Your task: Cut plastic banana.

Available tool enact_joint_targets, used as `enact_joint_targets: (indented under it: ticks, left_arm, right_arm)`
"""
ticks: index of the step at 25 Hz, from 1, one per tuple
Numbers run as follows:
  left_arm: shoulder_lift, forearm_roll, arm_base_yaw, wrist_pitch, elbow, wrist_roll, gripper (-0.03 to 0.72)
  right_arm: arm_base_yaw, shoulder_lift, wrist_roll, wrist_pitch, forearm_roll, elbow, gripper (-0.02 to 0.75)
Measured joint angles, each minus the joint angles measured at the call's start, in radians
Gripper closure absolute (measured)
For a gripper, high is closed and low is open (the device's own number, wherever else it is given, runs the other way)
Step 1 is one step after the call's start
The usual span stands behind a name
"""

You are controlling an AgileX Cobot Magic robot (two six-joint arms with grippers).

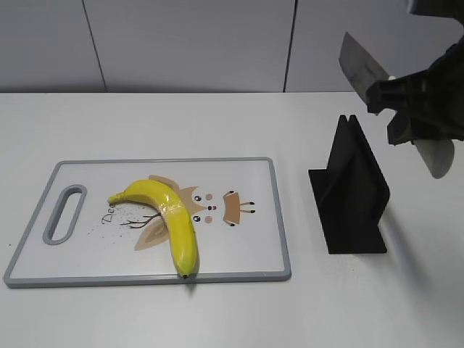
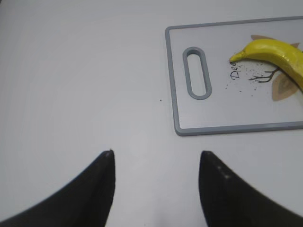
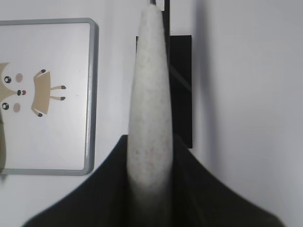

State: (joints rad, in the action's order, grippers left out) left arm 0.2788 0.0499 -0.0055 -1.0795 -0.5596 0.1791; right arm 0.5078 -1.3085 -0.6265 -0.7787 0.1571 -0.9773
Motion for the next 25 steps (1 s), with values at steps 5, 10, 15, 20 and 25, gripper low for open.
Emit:
enact_joint_targets:
  ticks: [5,10,15,20,25]
  left_arm:
    - [-0.158,0.003,0.0,0.008,0.051,0.0,0.146]
    - [-0.271,0.002,0.0,0.011,0.056,0.0,0.146]
    - [-0.284,0.003,0.0,0.011,0.057,0.0,0.146]
    - [-0.284,0.003,0.0,0.011,0.057,0.0,0.146]
    - [-0.284,0.003,0.0,0.011,0.057,0.0,0.146]
  right_arm:
    - [0.0,0.001,-0.009,0.006,0.004,0.037,0.547]
    - [0.0,0.001,-0.011,0.03,0.004,0.079,0.547]
    - [0.0,0.001,-0.011,0.087,0.006,0.13,0.547]
    - [0.0,0.002,-0.011,0.144,0.008,0.202,0.548]
    - [0.0,0.002,-0.011,0.159,0.008,0.237,0.548]
